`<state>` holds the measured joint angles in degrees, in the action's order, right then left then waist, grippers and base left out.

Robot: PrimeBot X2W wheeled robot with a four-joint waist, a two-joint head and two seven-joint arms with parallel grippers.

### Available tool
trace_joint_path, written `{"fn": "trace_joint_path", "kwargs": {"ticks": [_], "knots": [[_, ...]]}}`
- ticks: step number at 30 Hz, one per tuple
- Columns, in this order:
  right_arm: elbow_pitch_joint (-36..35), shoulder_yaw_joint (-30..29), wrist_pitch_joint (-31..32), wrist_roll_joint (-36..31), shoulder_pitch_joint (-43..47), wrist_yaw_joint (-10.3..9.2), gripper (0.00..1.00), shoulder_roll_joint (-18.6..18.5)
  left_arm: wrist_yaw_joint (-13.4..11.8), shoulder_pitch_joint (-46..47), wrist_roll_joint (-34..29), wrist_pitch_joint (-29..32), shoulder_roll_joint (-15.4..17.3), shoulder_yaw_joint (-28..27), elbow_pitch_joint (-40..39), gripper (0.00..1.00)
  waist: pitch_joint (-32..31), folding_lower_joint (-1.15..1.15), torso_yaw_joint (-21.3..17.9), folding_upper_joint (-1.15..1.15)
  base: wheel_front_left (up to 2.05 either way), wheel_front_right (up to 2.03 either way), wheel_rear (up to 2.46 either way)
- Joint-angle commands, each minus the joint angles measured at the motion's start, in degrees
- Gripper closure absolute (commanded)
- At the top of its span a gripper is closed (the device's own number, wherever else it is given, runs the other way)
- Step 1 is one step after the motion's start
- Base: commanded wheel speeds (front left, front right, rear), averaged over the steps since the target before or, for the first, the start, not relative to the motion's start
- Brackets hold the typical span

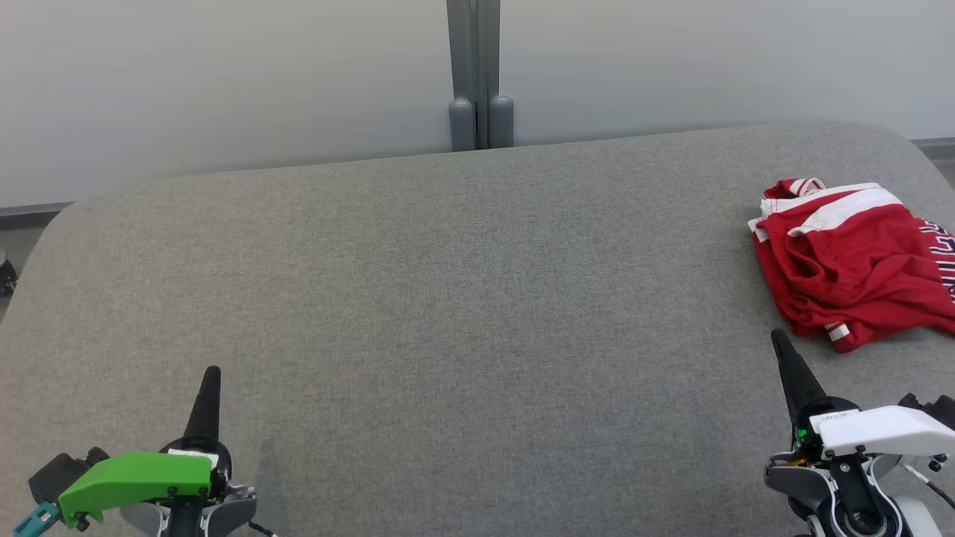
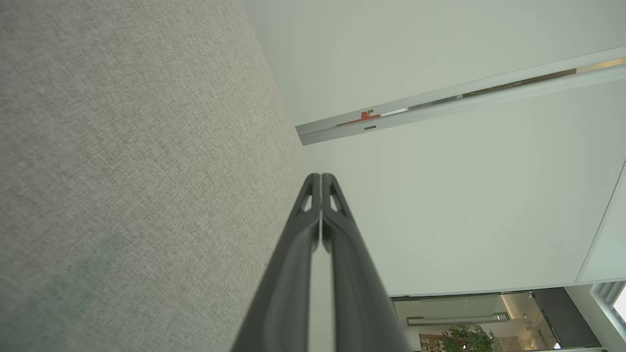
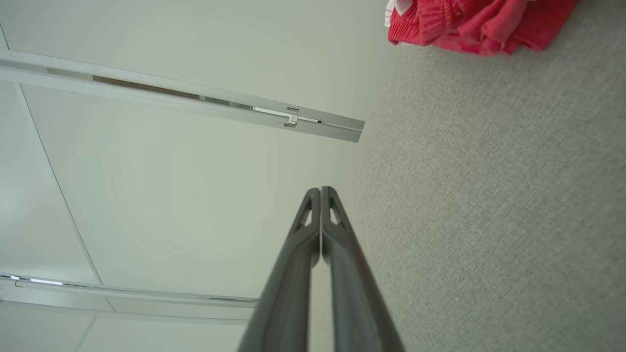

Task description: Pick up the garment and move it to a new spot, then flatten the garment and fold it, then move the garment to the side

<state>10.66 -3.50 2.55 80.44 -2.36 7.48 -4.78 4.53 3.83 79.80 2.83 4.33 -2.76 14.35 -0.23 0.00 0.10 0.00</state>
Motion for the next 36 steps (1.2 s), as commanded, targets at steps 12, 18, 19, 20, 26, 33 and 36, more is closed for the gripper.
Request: {"fn": "trace_joint_path", "kwargs": {"ticks": [12,18,19,20,26,33,36], "knots": [[1.4,-0.7,1.3,5.9,-2.2,0.03,1.0,0.2,1.6,1.8,5.7,1.6,-0.6,-1.8,-0.4,1.0,0.1,0.0,0.0,0.0,0.0,0.0,0.0],[2.0,-0.9,1.8,8.2,-2.9,0.03,1.0,0.4,2.1,2.2,7.9,2.2,-0.8,-2.4,-0.4,1.0,0.2,0.0,-0.1,0.0,0.0,0.0,0.0],[2.1,-1.0,1.8,8.5,-2.9,0.03,1.0,0.4,2.2,2.3,8.2,2.4,-0.9,-2.5,-0.4,1.0,0.2,0.0,-0.1,0.0,0.0,0.0,0.0],[2.2,-1.0,1.9,9.0,-3.0,0.03,1.0,0.4,2.2,2.3,8.6,2.5,-0.9,-2.6,-0.4,1.0,0.2,0.0,-0.1,0.0,0.0,0.0,0.0],[2.8,-1.2,2.4,11.1,-3.6,0.02,1.0,0.6,2.7,2.5,10.6,3.1,-1.1,-3.3,-0.4,1.0,0.3,0.0,-0.1,0.0,0.0,0.0,0.0],[3.5,-1.5,3.0,13.3,-4.1,0.02,1.0,0.8,3.2,2.8,12.8,3.8,-1.4,-3.9,-0.4,1.0,0.4,0.0,-0.1,0.0,0.0,0.0,0.0],[3.5,-1.6,2.9,13.2,-4.0,0.02,1.0,0.9,3.1,2.7,12.7,3.8,-1.4,-3.9,-0.4,1.0,0.4,0.0,-0.1,0.0,0.0,0.0,0.0]]}}
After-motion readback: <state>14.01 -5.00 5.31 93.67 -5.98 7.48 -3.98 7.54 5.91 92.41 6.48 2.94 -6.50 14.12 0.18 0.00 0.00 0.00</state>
